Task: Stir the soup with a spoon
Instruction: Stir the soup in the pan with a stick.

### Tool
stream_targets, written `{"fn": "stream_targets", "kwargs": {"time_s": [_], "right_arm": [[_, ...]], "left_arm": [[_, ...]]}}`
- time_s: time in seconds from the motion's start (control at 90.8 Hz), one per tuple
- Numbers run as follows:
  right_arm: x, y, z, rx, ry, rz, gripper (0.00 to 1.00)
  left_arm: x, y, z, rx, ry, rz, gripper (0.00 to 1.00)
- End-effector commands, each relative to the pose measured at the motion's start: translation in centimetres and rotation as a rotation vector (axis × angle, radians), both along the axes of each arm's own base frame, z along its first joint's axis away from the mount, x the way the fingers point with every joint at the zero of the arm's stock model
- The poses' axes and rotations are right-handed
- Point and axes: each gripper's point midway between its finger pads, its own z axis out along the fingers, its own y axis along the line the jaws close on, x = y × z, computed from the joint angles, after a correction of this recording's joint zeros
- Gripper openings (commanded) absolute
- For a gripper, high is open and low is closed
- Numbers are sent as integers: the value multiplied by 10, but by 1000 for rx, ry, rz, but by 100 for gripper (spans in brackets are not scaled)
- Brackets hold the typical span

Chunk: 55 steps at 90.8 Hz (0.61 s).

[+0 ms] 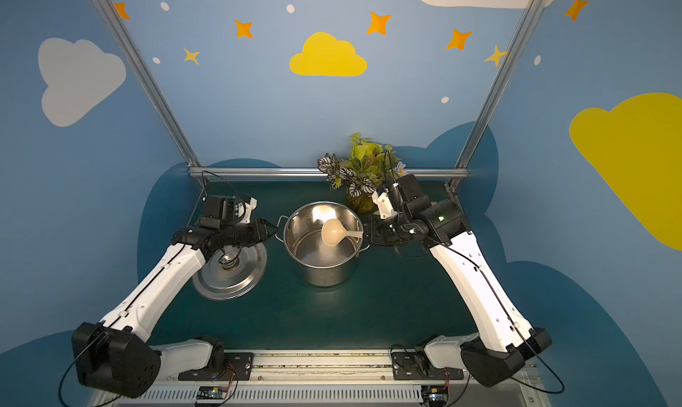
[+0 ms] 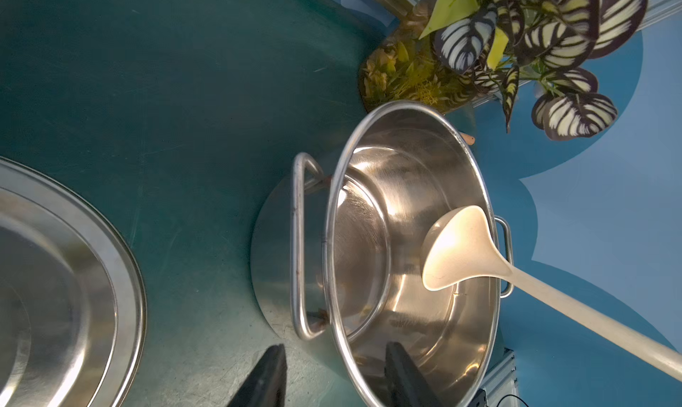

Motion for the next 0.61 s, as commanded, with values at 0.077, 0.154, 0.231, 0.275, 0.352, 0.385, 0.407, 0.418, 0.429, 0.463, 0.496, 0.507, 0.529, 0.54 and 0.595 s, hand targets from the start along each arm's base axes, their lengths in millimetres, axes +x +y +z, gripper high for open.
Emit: {"fn": "stream_targets", "kwargs": {"time_s": [0.077,0.154,0.231,0.275,0.352,0.385,0.407,0.418,0.429,0.463,0.496,0.507,0.529,0.54,0.595], "right_arm": [[18,-8,-3,-70,-13,0,0],[26,-7,-5,-77,-9,-6,0],[33,-6,-8,-85,-2,-8,0],[36,-4,-10,-91,3,-2,0],[42,-2,-13,-94,12,3,0],[44,-1,-14,-97,12,2,0],[46,0,-15,-100,13,1,0],[47,0,-15,-101,14,1,0],[48,0,-15,-102,14,1,0],[51,1,-17,-108,16,0,0],[53,2,-18,-114,16,0,0],[54,2,-19,-116,17,0,0],[56,3,-20,-120,19,1,0],[57,3,-20,-121,18,1,0],[61,5,-21,-126,21,-1,0]], "left_arm": [[4,3,-14,46,26,-25,45],[7,0,-17,37,31,-37,44],[10,-1,-20,37,33,-43,43],[11,-2,-22,39,31,-43,42],[13,-3,-23,33,30,-46,39],[14,-4,-23,29,28,-49,37],[15,-4,-23,28,25,-51,35],[15,-4,-23,27,24,-52,35],[15,-4,-23,27,23,-52,34],[16,-5,-23,25,19,-52,31],[17,-5,-22,23,16,-51,29],[17,-5,-22,21,15,-51,28],[17,-6,-22,19,13,-51,26],[17,-6,-22,18,14,-52,26],[18,-7,-22,12,16,-55,23]]}}
